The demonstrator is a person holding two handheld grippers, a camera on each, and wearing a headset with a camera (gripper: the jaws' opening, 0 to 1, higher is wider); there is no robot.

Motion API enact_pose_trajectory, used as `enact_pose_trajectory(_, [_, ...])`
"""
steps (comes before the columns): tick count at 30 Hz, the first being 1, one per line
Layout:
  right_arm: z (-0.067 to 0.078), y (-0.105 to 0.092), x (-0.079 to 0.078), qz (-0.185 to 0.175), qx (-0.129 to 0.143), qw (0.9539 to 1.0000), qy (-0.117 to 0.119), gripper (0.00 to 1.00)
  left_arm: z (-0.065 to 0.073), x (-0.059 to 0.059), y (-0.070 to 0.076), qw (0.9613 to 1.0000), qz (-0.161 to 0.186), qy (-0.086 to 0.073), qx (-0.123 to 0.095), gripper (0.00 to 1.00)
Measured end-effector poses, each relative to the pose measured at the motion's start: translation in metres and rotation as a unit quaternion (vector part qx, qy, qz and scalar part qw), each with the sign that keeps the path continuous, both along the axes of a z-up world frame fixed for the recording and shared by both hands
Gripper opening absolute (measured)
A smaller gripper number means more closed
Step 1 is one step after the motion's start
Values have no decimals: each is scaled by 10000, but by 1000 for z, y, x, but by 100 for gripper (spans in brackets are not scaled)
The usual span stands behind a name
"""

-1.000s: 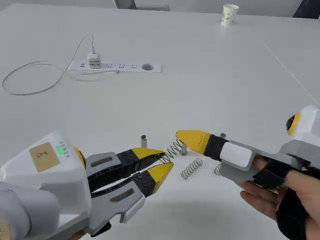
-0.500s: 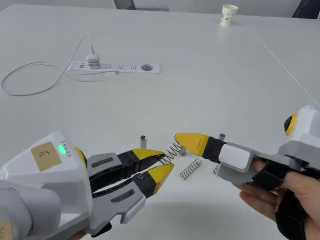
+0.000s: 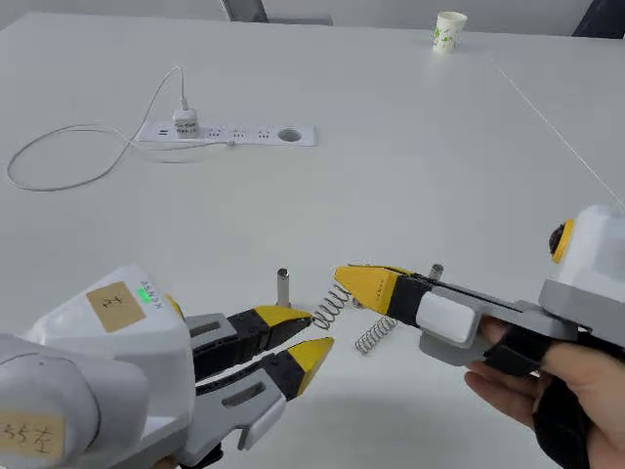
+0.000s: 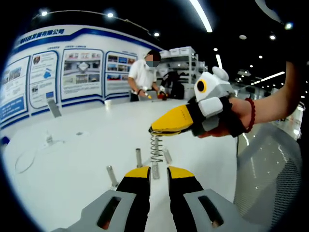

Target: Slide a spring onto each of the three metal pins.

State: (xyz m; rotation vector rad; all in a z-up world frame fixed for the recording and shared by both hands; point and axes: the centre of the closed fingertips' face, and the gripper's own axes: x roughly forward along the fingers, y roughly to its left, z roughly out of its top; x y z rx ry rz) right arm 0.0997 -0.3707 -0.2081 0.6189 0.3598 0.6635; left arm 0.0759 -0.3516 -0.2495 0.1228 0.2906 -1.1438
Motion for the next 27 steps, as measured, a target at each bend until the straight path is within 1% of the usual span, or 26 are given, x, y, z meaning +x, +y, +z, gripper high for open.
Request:
enact_pose_trajectory(6, [2,-3,10,-67,-277,9994,-201,11,-6,2,5,9998,156,102,65,21])
enact_pose_trajectory(9, [3,-4,15,-115,-424,9985,-324,11,-9,3,8,9995,246,183,83,24])
enact_pose_trajectory(11, [3,-3,20,-143,-499,9980,-364,11,-11,4,10,9993,307,183,125,27])
enact_pose_trajectory(13, [3,-3,24,-161,-618,9968,-484,11,-13,5,11,9991,340,196,152,29])
enact_pose_trajectory(16, [2,-1,31,-188,-795,9951,-565,11,-16,7,14,9986,420,203,241,34])
enact_pose_trajectory(20, [-1,1,39,-216,-881,9939,-625,11,-19,10,17,9978,541,221,300,39])
enact_pose_trajectory(21, [-2,2,42,-238,-936,9932,-649,11,-21,11,18,9975,580,212,339,40])
enact_pose_trajectory(23, [-3,3,46,-261,-1046,9916,-717,11,-23,12,18,9972,597,125,439,43])
enact_pose_trajectory(27, [-7,4,53,-291,-1258,9884,-796,11,-25,11,19,9969,594,103,504,48])
